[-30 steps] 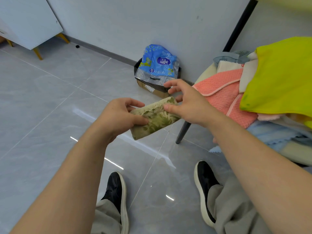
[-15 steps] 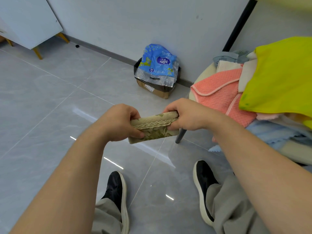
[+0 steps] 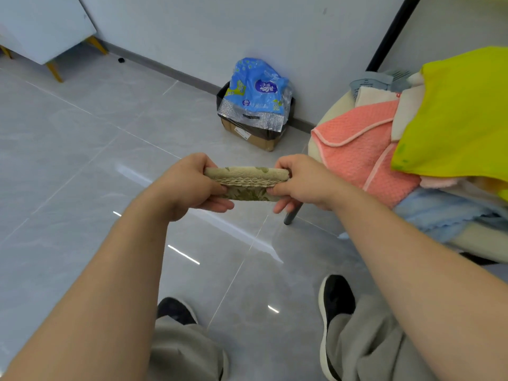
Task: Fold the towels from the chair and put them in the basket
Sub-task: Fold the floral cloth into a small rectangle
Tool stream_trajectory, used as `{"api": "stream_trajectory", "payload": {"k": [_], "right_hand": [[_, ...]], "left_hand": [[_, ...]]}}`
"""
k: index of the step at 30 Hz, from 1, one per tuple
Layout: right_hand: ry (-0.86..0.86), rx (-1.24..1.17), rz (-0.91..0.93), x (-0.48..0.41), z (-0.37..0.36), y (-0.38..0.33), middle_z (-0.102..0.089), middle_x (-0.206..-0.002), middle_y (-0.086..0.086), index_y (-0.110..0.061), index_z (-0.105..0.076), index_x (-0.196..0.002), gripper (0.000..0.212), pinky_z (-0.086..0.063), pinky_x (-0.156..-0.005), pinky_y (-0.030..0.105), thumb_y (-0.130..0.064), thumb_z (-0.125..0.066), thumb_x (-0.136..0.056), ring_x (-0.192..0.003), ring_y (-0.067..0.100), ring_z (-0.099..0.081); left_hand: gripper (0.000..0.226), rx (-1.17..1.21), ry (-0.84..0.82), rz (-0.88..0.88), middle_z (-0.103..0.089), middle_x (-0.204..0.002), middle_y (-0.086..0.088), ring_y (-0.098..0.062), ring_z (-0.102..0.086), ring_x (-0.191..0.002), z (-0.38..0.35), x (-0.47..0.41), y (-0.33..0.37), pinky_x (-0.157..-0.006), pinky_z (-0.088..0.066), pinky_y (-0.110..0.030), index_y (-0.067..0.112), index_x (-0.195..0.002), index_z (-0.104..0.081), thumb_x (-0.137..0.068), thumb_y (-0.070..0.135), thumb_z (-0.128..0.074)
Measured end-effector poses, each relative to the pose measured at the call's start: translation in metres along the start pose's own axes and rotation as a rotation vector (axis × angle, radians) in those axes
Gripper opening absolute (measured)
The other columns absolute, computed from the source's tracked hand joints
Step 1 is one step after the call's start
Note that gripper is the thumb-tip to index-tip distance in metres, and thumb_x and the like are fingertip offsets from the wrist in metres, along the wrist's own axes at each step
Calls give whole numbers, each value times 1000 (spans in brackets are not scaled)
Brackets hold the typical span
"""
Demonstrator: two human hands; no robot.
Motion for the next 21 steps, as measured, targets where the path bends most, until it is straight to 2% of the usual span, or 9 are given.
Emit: {"api": "stream_trajectory", "payload": {"k": [3,6,8,9,12,13,16,19,21], "right_hand": [[80,-178,-75,-19,-9,24,-71,-92,27,-6,-54,-91,21,-63,-63,40,10,-67,-87,-73,32,-76],[151,-263,-99,-46,-23,46,-70,-95,27,-2,-62,-92,22,-62,-77,49,13,-70,-78,-80,32,-75],[192,-320,-125,-63,-36,56,-73,-89,16,-16,-70,-81,28,-60,-81,52,4,-69,-62,-83,29,-74],[197,-374,-151,-69,-43,58,-73,-86,11,-20,-72,-75,27,-60,-83,52,-3,-64,-56,-83,27,-72],[203,-653,-291,-76,-68,65,-68,-87,13,-14,-74,-67,14,-60,-87,49,-11,-63,-60,-84,26,-66],[231,-674,-331,-74,-75,69,-69,-86,13,-14,-74,-65,4,-59,-88,49,-13,-70,-67,-83,26,-66],[298,-531,-365,-55,-92,84,-75,-86,5,-20,-75,-68,13,-58,-91,47,-17,-83,-77,-87,23,-73],[299,-505,-438,-16,-113,83,-72,-92,1,-21,-70,-75,25,-61,-79,35,1,-81,-76,-83,17,-73],[273,-507,-519,16,-125,66,-68,-101,7,-18,-63,-80,31,-60,-74,34,10,-76,-77,-86,21,-71]], "left_hand": [[28,103,54,42,-68,-106,-28,-34,-75,-84,-4,-24,-8,-81,-62,-44,0,-108,-53,-86,-12,-65],[39,207,109,139,-70,-106,-17,-30,-74,-89,-8,-52,-29,-81,-62,-40,2,-107,-59,-84,26,-79],[47,237,260,197,-70,-101,-10,-25,-73,-89,-1,-67,-45,-75,-63,-38,6,-104,-62,-85,47,-75],[42,264,343,206,-70,-99,-8,-23,-72,-88,4,-73,-53,-71,-63,-38,9,-100,-61,-88,47,-71],[11,371,510,213,-71,-97,-7,-25,-72,-88,13,-78,-83,-69,-64,-43,18,-91,-59,-92,22,-70],[11,390,521,219,-70,-97,-7,-26,-72,-90,13,-75,-94,-71,-63,-45,20,-90,-61,-90,13,-70],[27,507,464,236,-68,-97,-5,-28,-71,-91,0,-54,-127,-76,-63,-47,21,-88,-67,-87,-5,-60],[34,589,372,351,-69,-107,-10,-29,-72,-93,-10,-11,-157,-77,-62,-41,20,-92,-69,-85,-10,-56],[32,721,267,476,-70,-107,-15,-26,-72,-90,-11,27,-170,-74,-60,-34,14,-98,-70,-90,-13,-53]]}}
Point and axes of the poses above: each hand's wrist, its own x-axis away from the middle knuckle, its own z-axis out of the back of the hand, y = z × x, the point moved 7 cm from there along -x, towards the middle knuckle
